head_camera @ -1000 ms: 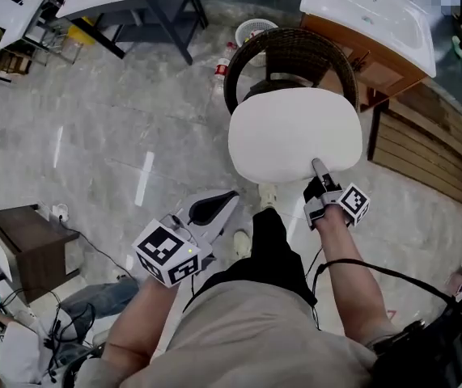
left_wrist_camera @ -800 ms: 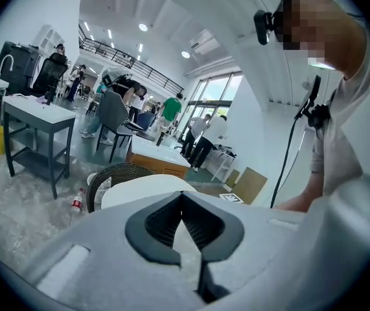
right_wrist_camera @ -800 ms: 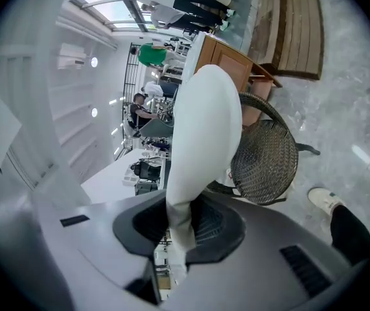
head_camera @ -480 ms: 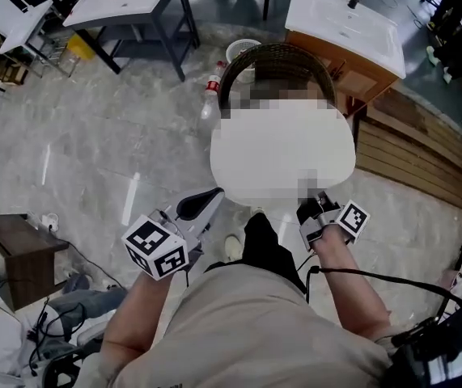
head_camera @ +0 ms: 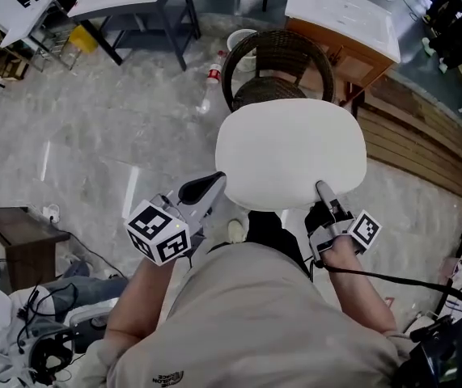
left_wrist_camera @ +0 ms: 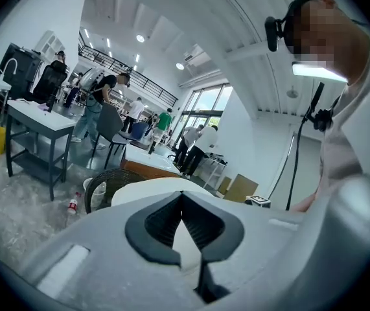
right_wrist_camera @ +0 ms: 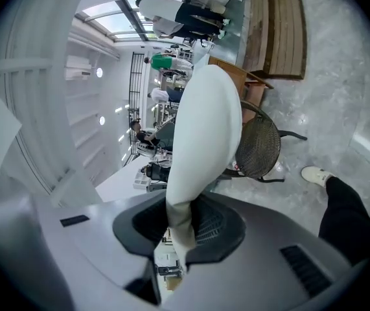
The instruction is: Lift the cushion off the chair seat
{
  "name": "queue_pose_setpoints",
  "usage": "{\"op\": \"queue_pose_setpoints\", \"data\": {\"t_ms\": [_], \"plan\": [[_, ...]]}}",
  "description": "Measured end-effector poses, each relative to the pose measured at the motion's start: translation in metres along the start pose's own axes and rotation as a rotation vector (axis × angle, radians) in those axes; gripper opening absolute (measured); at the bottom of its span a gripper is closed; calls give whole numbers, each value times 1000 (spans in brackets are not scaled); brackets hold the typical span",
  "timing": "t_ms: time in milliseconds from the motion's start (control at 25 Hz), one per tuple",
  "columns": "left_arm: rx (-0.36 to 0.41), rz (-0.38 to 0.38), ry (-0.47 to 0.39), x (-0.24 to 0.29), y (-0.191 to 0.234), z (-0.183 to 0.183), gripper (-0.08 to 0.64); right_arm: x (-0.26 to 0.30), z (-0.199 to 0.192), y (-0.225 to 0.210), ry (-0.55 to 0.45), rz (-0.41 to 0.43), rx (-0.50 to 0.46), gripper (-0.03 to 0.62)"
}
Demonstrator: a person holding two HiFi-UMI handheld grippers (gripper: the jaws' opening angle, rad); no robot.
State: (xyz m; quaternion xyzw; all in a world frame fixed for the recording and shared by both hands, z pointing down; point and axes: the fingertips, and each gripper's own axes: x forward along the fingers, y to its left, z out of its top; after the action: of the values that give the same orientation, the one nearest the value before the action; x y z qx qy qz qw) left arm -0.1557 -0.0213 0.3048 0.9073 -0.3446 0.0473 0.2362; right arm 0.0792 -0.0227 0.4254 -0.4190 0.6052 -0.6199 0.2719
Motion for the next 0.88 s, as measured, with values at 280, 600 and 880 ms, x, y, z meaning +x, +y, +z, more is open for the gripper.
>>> {"op": "queue_pose_setpoints", "data": {"t_ms": [280, 600, 880], "plan": [[-4, -13, 15, -23, -2, -10, 6, -41, -48, 0, 10, -22, 14, 74], [6, -17, 31, -33, -12, -17, 6, -71, -82, -6, 38, -31, 32, 74], [19, -29, 44, -31, -25, -26, 6, -89, -92, -14, 39, -21, 48, 74]]}}
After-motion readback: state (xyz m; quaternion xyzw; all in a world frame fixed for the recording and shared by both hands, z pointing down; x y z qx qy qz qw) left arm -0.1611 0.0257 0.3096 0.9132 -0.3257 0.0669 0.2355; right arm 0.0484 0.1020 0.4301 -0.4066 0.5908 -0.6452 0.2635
